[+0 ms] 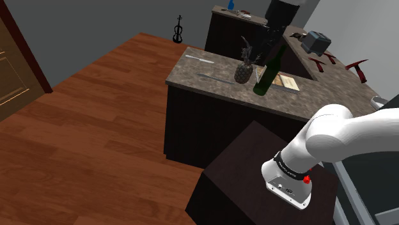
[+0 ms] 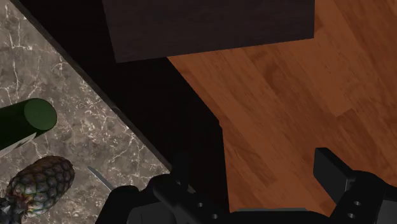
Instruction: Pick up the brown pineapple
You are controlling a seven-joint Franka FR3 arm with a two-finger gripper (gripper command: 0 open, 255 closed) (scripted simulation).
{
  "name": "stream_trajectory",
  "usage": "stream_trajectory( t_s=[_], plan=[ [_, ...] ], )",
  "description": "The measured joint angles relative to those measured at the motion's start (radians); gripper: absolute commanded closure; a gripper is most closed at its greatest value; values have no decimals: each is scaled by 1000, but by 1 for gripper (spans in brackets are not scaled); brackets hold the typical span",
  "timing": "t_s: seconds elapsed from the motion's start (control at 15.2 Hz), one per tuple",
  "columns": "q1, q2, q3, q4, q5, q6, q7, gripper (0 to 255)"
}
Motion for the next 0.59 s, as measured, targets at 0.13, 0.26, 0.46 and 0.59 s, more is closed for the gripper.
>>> stream_trajectory(
  t_s=[0.13, 0.26, 0.46, 0.59],
  plan=[
    [-3, 0, -8, -5, -7, 9, -10, 0],
    [-15, 6, -36, -24, -32, 49, -43, 0],
    [-36, 23, -86, -54, -73, 123, -102, 0],
    [-50, 48, -122, -45, -100, 161, -143, 0]
  ],
)
